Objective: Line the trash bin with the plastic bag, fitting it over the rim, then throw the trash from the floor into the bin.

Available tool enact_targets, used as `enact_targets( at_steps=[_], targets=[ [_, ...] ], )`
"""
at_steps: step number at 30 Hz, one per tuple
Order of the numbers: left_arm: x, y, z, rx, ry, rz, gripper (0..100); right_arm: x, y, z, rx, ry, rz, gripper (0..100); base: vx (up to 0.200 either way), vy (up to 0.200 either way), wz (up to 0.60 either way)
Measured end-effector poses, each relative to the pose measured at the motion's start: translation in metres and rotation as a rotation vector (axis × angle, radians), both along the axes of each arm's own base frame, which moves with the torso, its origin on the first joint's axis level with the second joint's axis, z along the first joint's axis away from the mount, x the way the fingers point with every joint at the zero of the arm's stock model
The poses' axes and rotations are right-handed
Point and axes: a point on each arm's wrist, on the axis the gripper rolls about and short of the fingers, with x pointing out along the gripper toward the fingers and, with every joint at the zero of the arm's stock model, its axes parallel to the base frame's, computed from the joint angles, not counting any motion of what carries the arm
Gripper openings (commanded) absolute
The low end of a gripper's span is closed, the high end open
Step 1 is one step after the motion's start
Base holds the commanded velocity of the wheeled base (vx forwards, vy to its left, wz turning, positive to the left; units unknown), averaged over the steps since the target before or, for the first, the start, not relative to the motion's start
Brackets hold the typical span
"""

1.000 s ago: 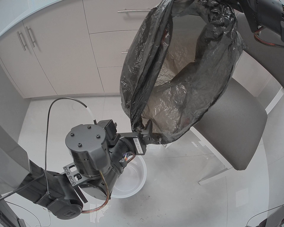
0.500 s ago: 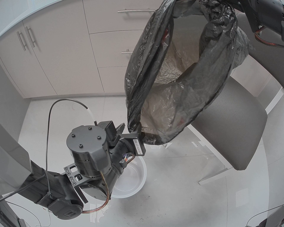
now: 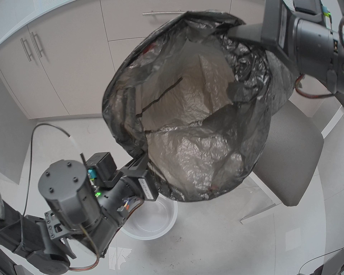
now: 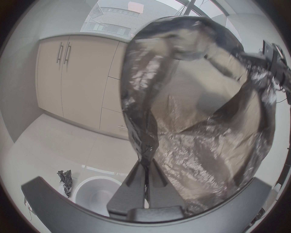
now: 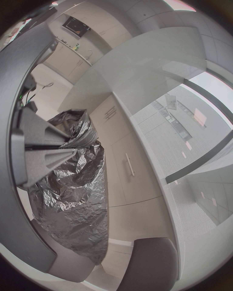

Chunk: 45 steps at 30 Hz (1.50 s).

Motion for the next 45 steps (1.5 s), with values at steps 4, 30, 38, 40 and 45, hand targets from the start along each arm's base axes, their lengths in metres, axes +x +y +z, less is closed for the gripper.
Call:
enact_targets(
  at_steps=[4, 30, 38, 40, 45],
  targets=[
    [-0.015, 0.020, -0.004, 0.007, 0.022, -0.009, 0, 0.006, 0.008, -0.015, -0.044, 0.028, -0.003, 0, 0.000, 0.000, 0.00],
    [-0.056, 0.083, -0.001, -0.176, 0.547, -0.287, 0, 0.024, 0.058, -0.079, -0.444, 0.208, -0.038, 0, 0.000, 0.000, 0.00],
    [-0.069, 0.102, -0.006, -0.197, 0.565, -0.274, 0, 0.008, 0.082, -0.079, -0.472, 0.231, 0.040, 0, 0.000, 0.000, 0.00],
    [-0.072, 0.105, -0.010, -0.193, 0.573, -0.270, 0, 0.007, 0.087, -0.079, -0.463, 0.232, 0.048, 0, 0.000, 0.000, 0.00],
    [-0.079, 0.111, -0.013, -0.199, 0.572, -0.276, 0, -0.005, 0.099, -0.082, -0.452, 0.268, 0.081, 0, 0.000, 0.000, 0.00]
  ],
)
